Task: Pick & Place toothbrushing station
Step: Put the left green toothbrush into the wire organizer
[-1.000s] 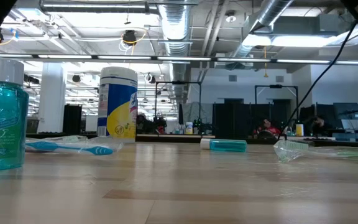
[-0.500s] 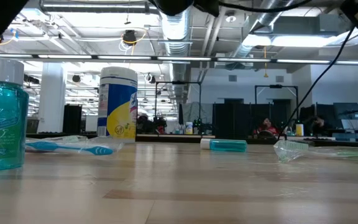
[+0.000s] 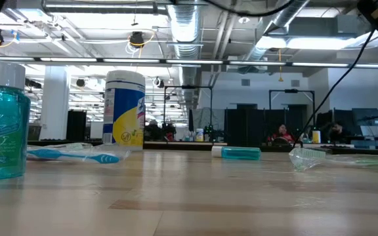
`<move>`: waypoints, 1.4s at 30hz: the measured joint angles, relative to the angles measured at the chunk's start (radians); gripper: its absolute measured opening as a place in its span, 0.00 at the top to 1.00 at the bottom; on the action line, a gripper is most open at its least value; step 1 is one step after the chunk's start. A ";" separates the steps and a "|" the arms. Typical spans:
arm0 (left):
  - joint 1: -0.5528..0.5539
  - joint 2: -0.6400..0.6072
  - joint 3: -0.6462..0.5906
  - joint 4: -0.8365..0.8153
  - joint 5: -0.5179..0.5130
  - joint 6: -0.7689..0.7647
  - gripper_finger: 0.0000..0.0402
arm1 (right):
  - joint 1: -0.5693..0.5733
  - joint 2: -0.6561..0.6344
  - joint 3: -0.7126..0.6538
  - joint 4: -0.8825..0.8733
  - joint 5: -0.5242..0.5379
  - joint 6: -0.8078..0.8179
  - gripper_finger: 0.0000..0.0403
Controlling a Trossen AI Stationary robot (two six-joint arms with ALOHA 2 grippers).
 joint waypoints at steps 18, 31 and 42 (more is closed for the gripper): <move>-0.086 -0.569 -0.600 -0.240 -0.560 -0.214 0.76 | -0.171 -0.079 0.000 -0.051 -0.001 -0.008 0.73; -0.088 -0.802 -0.734 -0.708 -0.724 -0.552 0.76 | -0.264 -0.078 0.000 -0.078 -0.004 -0.009 0.73; 0.001 -0.874 -0.745 -1.084 -0.709 -0.731 0.76 | -0.303 -0.078 0.000 -0.081 -0.004 -0.008 0.73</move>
